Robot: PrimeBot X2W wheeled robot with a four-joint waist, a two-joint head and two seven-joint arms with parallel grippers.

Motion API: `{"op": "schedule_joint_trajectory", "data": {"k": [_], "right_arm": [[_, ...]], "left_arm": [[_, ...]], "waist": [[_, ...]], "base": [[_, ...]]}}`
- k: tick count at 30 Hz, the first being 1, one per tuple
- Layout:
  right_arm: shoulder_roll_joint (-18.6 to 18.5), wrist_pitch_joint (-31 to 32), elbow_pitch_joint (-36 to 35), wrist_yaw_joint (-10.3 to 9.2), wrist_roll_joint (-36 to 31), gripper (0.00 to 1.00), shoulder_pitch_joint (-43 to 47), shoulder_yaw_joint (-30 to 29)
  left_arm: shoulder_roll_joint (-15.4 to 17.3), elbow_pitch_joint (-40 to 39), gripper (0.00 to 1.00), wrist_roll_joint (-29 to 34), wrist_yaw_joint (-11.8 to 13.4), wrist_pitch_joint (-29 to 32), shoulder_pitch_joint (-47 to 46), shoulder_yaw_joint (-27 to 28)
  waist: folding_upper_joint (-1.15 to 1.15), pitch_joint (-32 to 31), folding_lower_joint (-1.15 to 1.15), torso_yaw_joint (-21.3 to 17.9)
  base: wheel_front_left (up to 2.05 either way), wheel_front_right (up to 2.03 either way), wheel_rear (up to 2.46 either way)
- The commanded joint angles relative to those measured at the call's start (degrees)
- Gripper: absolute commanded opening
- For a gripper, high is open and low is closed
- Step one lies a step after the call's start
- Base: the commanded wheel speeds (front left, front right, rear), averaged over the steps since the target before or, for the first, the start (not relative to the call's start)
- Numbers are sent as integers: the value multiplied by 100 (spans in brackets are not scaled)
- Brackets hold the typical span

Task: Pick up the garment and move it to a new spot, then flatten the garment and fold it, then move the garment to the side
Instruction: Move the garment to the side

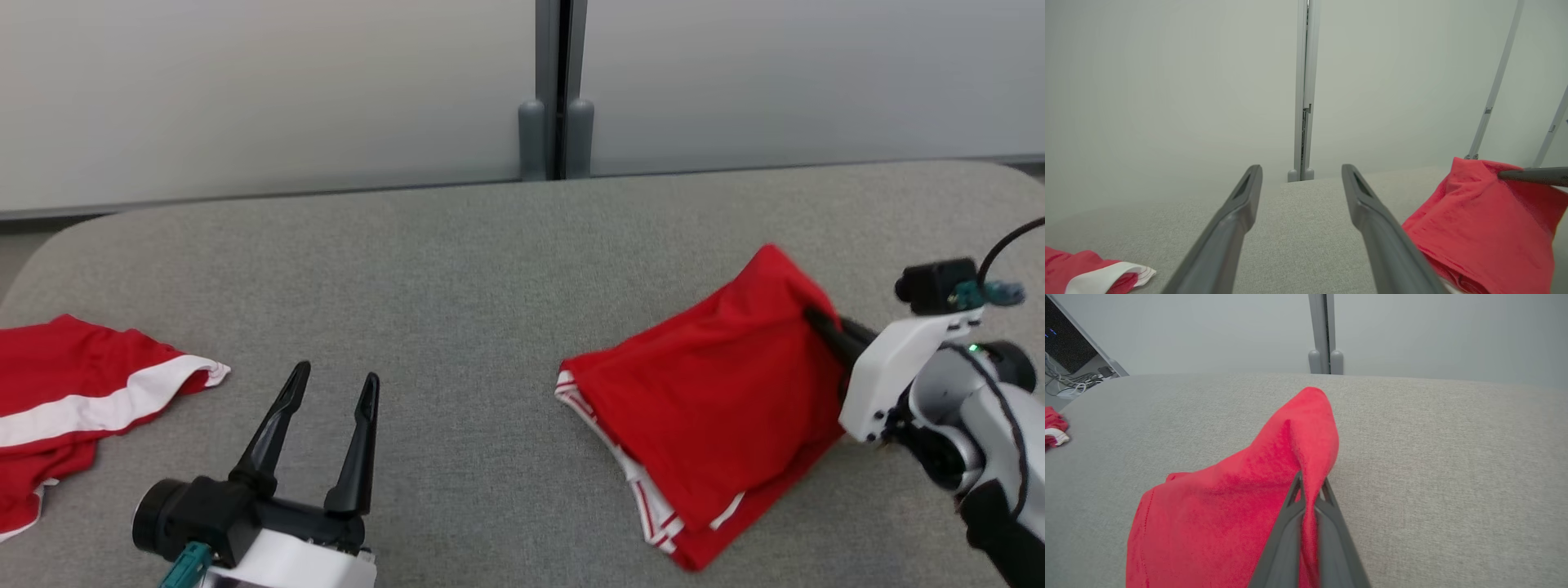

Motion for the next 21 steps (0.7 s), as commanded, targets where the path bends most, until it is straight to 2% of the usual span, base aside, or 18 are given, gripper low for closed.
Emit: {"op": "schedule_joint_trajectory", "data": {"k": [1,10,18,21], "right_arm": [[-128,-67,-30,1,34,0,-229,-64],[-668,-219,42,1,27,0,-1236,-454],[-1155,-315,410,1,-157,0,-1882,-958],[-1225,-385,630,1,-305,0,-2044,-1122]], "left_arm": [[-9,-42,100,34,-48,-22,-217,-24],[76,-178,100,131,-174,-14,-925,-72],[234,-269,100,195,-231,-15,-1427,-101],[278,-274,100,189,-243,-15,-1536,-105]], "waist": [[0,461,0,-184],[0,1483,0,-538],[0,2224,0,-614],[0,2368,0,-609]], "base": [[0,0,0],[0,0,0],[0,0,0],[0,0,0]]}}
